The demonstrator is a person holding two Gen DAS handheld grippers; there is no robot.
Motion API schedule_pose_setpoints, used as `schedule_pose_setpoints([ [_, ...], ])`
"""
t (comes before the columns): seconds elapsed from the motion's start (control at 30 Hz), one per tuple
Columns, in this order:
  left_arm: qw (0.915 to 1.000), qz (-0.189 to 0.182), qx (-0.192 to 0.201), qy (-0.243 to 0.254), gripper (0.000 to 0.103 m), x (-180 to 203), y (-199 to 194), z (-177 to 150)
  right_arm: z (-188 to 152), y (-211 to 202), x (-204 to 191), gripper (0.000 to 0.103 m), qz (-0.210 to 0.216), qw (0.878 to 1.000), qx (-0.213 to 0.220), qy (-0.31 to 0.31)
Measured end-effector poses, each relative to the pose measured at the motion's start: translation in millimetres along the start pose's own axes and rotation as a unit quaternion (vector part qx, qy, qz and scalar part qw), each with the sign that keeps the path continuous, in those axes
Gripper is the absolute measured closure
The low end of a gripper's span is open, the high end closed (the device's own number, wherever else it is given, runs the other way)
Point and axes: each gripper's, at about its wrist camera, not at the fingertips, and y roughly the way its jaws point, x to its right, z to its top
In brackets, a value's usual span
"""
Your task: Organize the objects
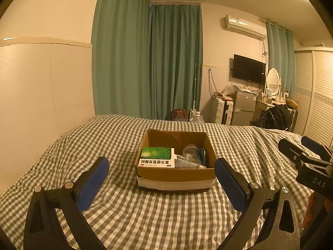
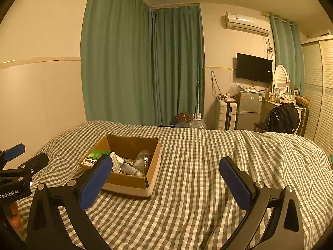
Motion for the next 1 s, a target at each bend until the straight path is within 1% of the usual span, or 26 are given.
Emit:
schedule_pose_setpoints([
  [0.37,1.0,0.007,0.0,-0.005,0.0,-2.8,0.7,-0.6,-2.7,3.8,-3.0,0.0,-0.001,1.0,-0.002,0.002],
  [1.0,0.9999,0.011,-0.001,0.0,0.0,-2.2,-0.7,0.4,-5.8,6.6,-6.8,0.0,-0.002,1.0,-0.006,0.0],
])
